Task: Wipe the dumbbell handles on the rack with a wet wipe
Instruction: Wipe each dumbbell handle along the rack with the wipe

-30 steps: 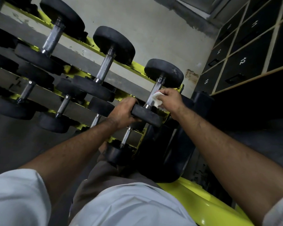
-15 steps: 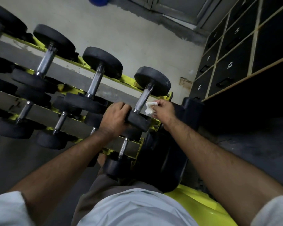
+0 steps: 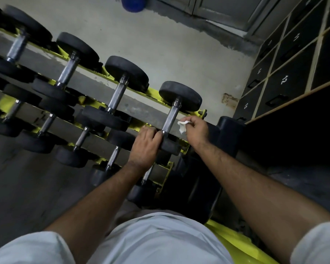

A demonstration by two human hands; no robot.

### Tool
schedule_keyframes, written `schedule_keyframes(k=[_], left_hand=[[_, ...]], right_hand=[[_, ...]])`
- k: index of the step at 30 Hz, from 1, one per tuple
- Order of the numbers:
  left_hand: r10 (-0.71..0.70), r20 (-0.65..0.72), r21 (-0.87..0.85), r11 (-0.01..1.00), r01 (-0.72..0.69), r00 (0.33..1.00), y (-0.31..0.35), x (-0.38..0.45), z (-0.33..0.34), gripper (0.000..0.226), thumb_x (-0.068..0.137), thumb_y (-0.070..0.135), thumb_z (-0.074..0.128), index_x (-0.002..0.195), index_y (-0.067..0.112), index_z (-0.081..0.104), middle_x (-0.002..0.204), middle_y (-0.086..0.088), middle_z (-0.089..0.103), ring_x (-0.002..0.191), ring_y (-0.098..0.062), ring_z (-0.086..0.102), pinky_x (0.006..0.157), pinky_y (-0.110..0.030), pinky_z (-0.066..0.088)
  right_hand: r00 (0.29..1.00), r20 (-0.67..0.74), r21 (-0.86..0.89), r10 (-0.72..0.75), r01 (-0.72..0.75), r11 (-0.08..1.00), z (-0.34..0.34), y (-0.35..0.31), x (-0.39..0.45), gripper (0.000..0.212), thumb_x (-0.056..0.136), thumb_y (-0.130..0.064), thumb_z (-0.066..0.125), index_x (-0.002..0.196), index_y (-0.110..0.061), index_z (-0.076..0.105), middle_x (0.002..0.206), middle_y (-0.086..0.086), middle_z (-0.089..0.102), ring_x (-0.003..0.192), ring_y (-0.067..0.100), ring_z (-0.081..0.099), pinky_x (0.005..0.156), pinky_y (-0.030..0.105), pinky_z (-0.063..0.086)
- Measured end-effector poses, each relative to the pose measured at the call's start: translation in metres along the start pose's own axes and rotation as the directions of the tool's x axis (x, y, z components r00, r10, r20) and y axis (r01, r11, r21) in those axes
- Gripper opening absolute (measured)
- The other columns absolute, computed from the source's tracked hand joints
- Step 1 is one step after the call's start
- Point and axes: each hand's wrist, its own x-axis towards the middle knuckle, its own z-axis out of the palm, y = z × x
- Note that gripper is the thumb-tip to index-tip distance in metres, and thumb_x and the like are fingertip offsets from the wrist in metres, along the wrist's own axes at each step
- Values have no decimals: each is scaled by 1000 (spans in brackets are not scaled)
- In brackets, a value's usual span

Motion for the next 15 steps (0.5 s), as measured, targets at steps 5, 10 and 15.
schedule_keyframes(k=[5, 10, 15], left_hand=[[-16, 45, 41, 999, 14, 999, 2, 2, -3, 34, 83, 15, 58, 116, 7, 56, 111, -17, 55, 104, -35, 50, 102, -49, 41], [-44, 124, 25, 999, 41, 991, 21, 3, -10, 71, 71, 60, 64, 124, 14, 56, 121, -12, 56, 119, -32, 47, 110, -51, 35], [-76, 36, 1, 997, 76, 996, 16, 2, 3, 74, 75, 68, 59, 125, 13, 60, 120, -11, 58, 120, -32, 49, 113, -48, 32]], right_hand=[[987, 4, -131, -159, 159, 979, 5, -8, -2, 28, 94, 0, 54, 97, -18, 74, 102, -6, 70, 99, 12, 64, 73, 14, 49], [804, 136, -396, -579, 580, 712, 0, -17, 14, 29, 90, 2, 57, 107, -12, 76, 114, 1, 70, 106, 16, 62, 88, 26, 53], [595, 331, -458, -733, 780, 426, 2, -8, 45, 38, 94, -18, 43, 114, -7, 73, 124, 8, 68, 117, 27, 61, 96, 36, 55]])
